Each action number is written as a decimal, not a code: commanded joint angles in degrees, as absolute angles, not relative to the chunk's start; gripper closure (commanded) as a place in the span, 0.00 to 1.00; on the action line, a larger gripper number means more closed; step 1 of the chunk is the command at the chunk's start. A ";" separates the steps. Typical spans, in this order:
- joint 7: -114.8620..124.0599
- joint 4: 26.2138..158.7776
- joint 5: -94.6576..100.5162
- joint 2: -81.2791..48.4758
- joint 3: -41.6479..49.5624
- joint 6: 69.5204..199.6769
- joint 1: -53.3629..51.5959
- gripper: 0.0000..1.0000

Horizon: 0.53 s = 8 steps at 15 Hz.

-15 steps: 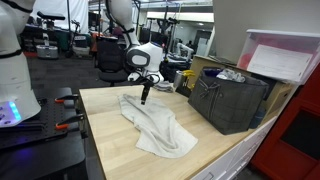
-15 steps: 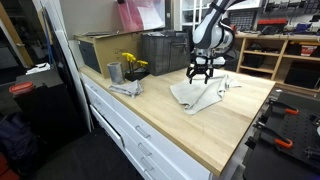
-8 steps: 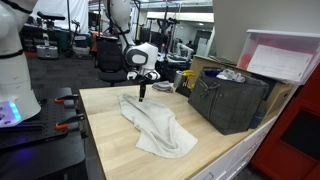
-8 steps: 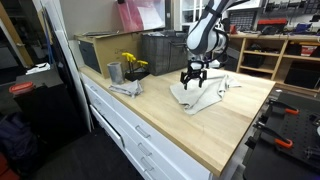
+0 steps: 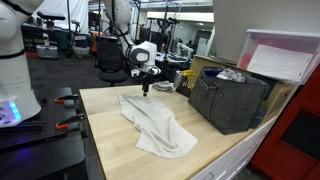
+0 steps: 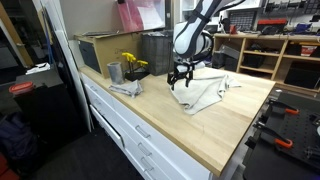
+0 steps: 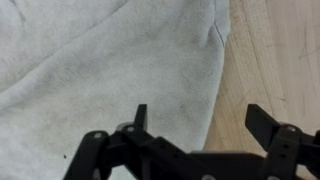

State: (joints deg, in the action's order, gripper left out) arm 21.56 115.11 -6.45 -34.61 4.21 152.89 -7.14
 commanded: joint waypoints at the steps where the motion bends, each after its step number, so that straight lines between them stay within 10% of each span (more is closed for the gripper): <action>1: 27.65 108.71 -3.52 -39.73 8.16 151.76 -10.92 0.00; 4: 32.14 105.25 -2.12 -43.07 11.25 151.97 -13.87 0.02; 5: 33.61 104.17 -1.74 -44.08 12.22 151.75 -14.82 0.26; 8: 37.62 102.07 -1.30 -46.16 14.32 151.22 -16.92 0.40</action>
State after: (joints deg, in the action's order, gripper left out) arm 33.20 105.19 -2.72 -44.04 12.06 152.89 -14.90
